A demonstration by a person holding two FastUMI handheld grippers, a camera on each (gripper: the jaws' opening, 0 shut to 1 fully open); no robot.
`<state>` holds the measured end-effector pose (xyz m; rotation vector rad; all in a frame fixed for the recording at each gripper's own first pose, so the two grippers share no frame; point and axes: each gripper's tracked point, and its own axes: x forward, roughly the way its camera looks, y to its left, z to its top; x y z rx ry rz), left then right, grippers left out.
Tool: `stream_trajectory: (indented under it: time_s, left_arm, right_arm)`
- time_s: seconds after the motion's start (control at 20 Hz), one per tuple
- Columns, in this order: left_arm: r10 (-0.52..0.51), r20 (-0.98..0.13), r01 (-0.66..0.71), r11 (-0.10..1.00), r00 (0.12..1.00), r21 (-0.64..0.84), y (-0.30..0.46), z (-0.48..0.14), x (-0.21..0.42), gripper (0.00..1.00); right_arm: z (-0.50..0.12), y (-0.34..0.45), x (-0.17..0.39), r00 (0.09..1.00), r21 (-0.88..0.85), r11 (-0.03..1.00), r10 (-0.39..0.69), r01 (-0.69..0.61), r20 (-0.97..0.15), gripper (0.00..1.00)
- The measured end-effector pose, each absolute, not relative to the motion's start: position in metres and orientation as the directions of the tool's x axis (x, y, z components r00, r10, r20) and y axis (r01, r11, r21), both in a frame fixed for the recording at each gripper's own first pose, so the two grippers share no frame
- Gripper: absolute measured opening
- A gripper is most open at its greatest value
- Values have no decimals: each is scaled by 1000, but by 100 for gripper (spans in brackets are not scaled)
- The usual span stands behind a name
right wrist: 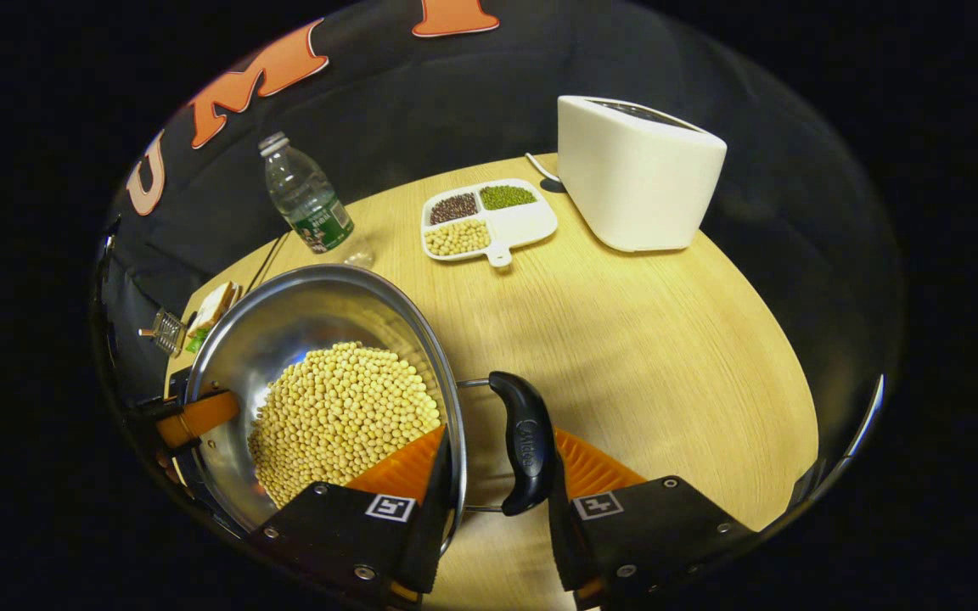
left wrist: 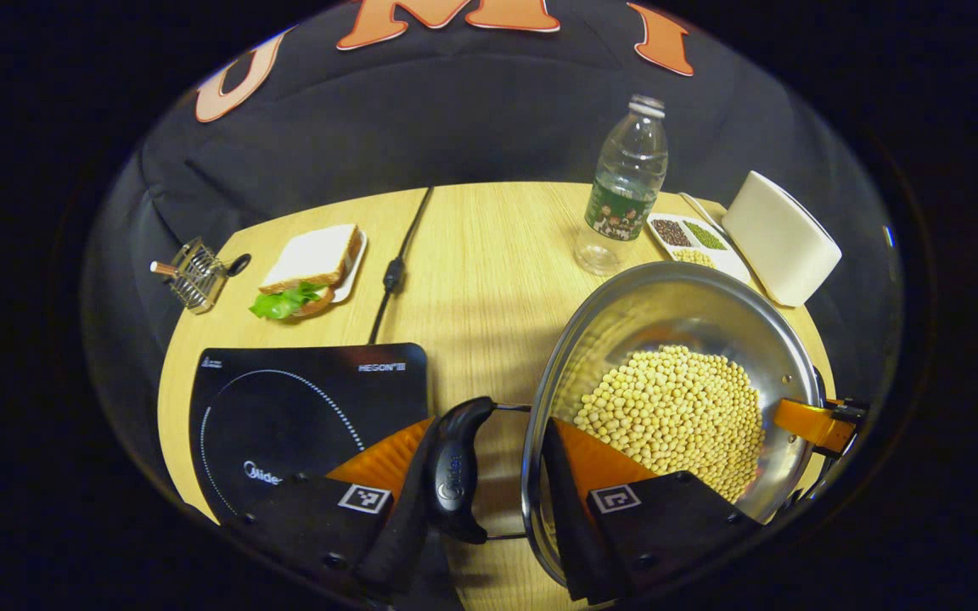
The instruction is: First push the handle of the pot to place it horizontally, then grasp the pot with both hands and set it on the induction cooktop.
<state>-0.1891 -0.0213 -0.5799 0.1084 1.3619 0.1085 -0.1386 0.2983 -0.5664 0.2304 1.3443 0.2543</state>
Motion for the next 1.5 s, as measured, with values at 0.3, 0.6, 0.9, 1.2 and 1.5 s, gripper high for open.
stream_trajectory:
  time_s: [0.3,0.6,0.9,1.2,1.5]
  left_arm:
    - [203,-938,-54,979,282,196,5,-534,-186,71]
    - [249,-918,-131,967,308,218,2,-517,-190,71]
    - [284,-896,-214,952,341,220,11,-489,-190,69]
    - [321,-867,-259,937,381,233,13,-470,-192,68]
    - [345,-853,-273,929,391,251,10,-470,-194,71]
  right_arm:
    - [-518,331,-140,261,353,930,368,-106,-892,53]
    - [-471,377,-142,296,379,909,415,-175,-860,53]
    - [-428,423,-136,318,390,890,450,-236,-835,53]
    - [-386,472,-133,335,407,872,483,-274,-809,53]
    - [-367,513,-141,331,427,859,505,-282,-797,53]
